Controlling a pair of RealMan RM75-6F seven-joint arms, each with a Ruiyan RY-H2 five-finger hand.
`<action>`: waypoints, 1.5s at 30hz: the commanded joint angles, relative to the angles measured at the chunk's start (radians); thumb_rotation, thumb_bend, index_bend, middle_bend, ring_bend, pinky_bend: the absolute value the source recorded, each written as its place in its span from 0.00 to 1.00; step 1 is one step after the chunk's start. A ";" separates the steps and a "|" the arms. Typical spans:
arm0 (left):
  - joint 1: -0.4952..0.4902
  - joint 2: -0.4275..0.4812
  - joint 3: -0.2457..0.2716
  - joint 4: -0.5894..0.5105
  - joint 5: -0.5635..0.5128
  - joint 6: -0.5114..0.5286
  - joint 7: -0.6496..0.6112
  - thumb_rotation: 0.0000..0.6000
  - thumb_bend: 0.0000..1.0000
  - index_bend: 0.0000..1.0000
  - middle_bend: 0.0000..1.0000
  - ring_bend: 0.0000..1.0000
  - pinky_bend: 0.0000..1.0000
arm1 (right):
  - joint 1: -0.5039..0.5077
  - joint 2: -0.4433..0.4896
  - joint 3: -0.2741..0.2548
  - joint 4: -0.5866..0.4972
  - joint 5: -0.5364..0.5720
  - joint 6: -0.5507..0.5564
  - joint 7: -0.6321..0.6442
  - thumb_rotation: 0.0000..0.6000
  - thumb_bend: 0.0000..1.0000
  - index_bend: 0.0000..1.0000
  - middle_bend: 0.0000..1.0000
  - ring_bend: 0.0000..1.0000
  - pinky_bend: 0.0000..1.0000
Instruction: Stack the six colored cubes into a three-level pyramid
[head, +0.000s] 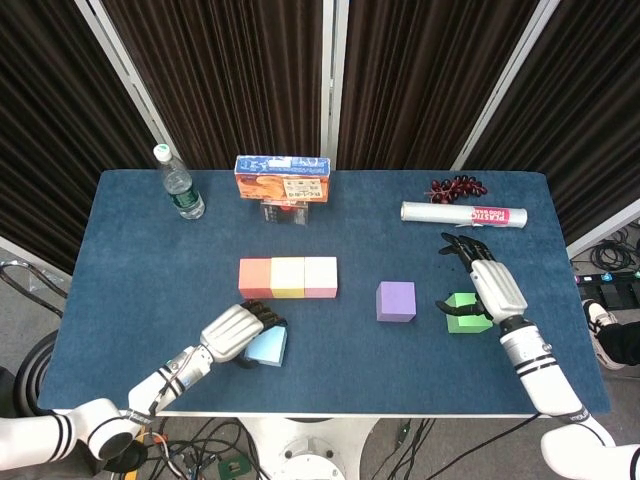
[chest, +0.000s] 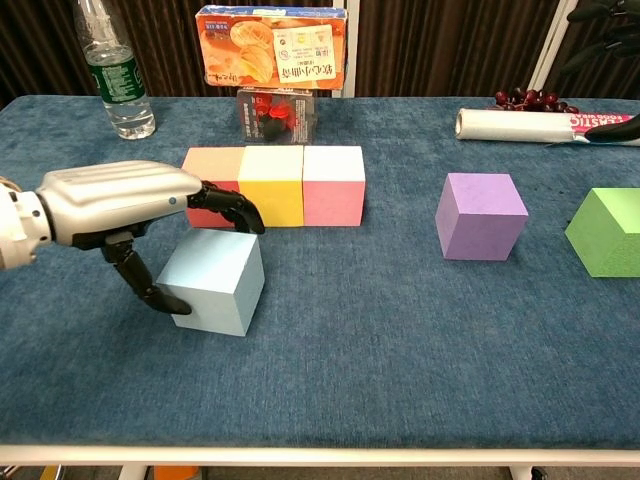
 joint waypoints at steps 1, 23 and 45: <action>0.008 -0.024 -0.001 0.020 0.006 0.030 -0.031 1.00 0.13 0.30 0.47 0.37 0.20 | -0.005 0.002 0.003 0.005 -0.005 0.003 0.011 1.00 0.10 0.00 0.22 0.00 0.00; -0.014 0.159 -0.233 -0.163 -0.283 0.104 -0.086 1.00 0.13 0.31 0.51 0.42 0.23 | -0.053 0.062 0.022 -0.023 -0.034 0.061 0.047 1.00 0.10 0.00 0.22 0.00 0.00; -0.215 0.083 -0.257 0.009 -0.503 -0.073 0.140 1.00 0.13 0.31 0.51 0.42 0.23 | -0.082 0.076 0.024 -0.049 -0.027 0.086 0.031 1.00 0.10 0.00 0.22 0.00 0.00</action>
